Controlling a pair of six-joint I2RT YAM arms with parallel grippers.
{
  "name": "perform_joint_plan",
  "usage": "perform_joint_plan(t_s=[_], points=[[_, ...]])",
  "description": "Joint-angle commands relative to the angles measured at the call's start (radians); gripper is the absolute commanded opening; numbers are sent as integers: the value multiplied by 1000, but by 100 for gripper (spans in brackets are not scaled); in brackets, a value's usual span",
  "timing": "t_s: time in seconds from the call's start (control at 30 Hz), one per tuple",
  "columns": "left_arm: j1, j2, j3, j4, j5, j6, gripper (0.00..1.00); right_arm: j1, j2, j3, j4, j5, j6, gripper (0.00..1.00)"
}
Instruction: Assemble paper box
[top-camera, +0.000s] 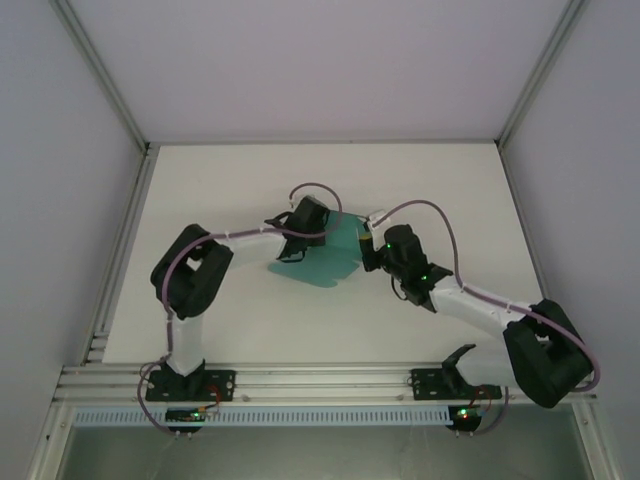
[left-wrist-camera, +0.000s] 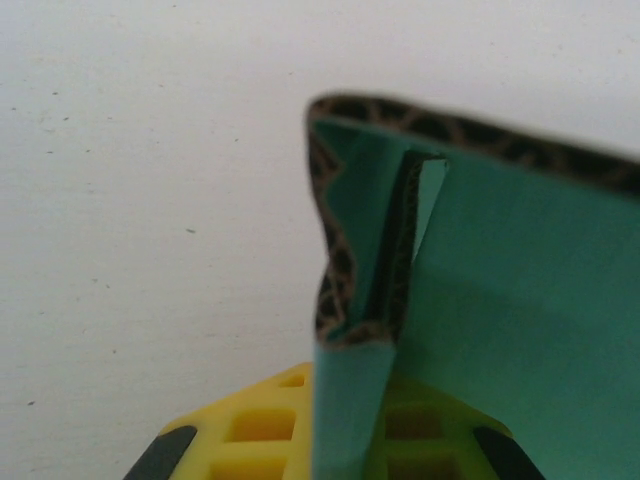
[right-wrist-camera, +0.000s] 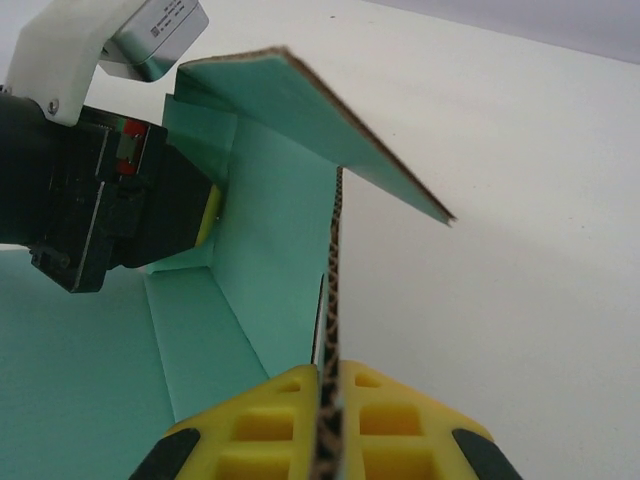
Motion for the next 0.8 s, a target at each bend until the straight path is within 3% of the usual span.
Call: perform_joint_plan(t_s=[0.0,0.07,0.13,0.23,0.37,0.47,0.53,0.77], points=[[98,69,-3,-247,-436,-89,0,6,-10,-7,-77,67,-8,0],[84,42,-6,-198,-435,0,0,6,-2,0,-85,54,-7,0],[60,-20,-87,14,-385,153,0,6,5,-1,-87,31,2,2],[48,-115,-204,267,-242,266,0,-14,-4,8,-84,81,29,29],[49,-195,-253,354,-175,287,0,-59,-65,13,-125,89,59,77],[49,-226,-278,383,-144,289,0,-94,-133,10,-171,94,86,94],[48,-242,-298,401,-125,286,0,-123,-174,18,-193,87,100,99],[47,-288,-374,503,-28,325,0,-245,-162,182,-321,65,143,99]])
